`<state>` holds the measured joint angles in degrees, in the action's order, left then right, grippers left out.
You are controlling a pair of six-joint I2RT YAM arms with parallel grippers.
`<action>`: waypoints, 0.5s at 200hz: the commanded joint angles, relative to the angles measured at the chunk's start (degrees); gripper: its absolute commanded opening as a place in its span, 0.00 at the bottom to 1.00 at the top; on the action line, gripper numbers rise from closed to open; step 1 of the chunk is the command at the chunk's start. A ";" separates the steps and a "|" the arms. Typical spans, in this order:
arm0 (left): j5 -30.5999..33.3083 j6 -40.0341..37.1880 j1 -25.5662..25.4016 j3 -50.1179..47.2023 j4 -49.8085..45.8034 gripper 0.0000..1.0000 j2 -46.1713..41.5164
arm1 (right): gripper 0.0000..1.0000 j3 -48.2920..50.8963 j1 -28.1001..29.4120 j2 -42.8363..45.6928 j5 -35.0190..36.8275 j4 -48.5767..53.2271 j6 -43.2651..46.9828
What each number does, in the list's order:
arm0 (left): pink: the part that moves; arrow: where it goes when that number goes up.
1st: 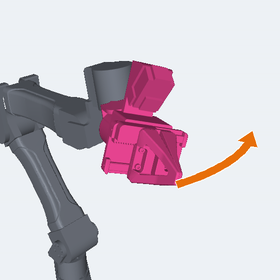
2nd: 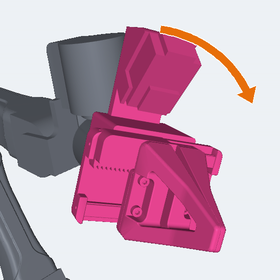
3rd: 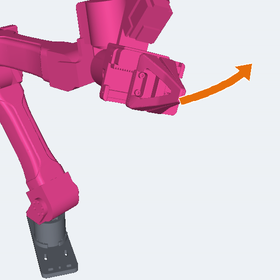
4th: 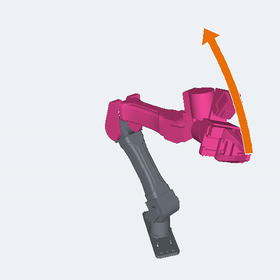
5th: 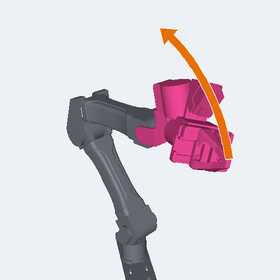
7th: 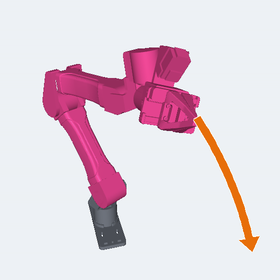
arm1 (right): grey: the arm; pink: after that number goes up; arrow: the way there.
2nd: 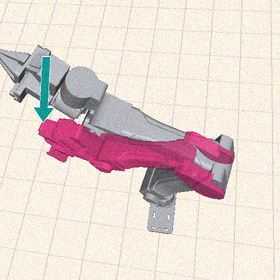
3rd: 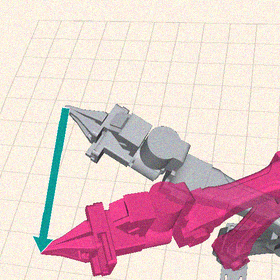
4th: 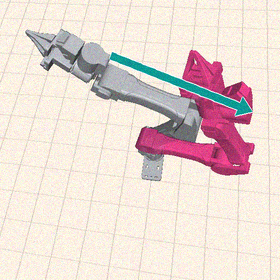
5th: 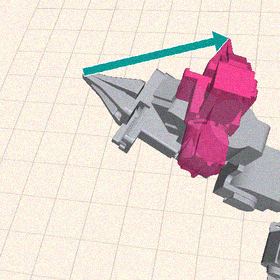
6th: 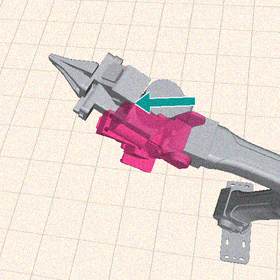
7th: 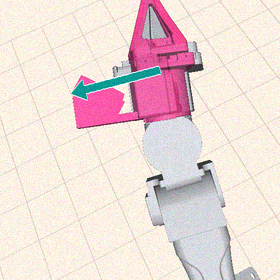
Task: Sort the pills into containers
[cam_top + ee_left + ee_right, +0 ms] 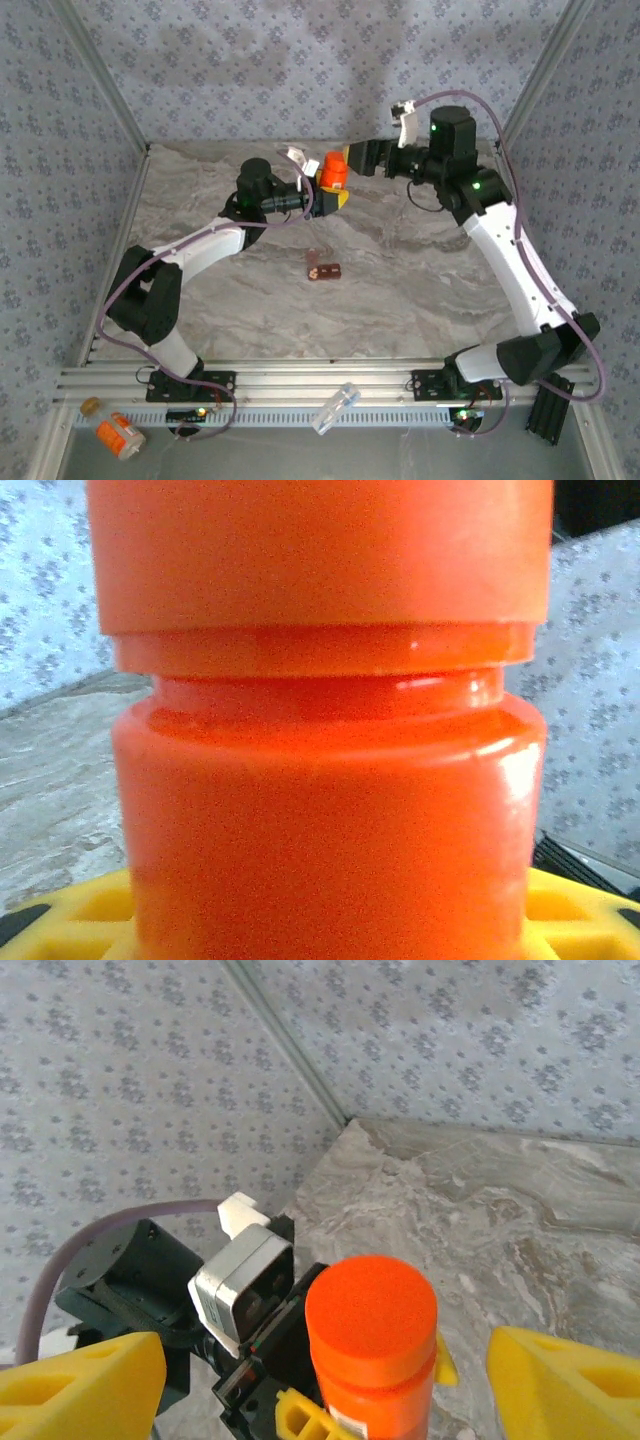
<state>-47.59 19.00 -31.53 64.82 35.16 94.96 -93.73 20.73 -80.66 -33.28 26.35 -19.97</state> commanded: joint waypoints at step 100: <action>-10.38 -13.05 0.59 8.91 -17.84 0.00 -1.79 | 0.84 -14.98 -0.97 -11.89 -13.32 18.19 12.32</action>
<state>-55.64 10.85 -31.48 70.65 21.23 94.96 -106.56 19.18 -91.46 -44.84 41.91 -9.54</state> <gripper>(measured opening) 0.544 0.843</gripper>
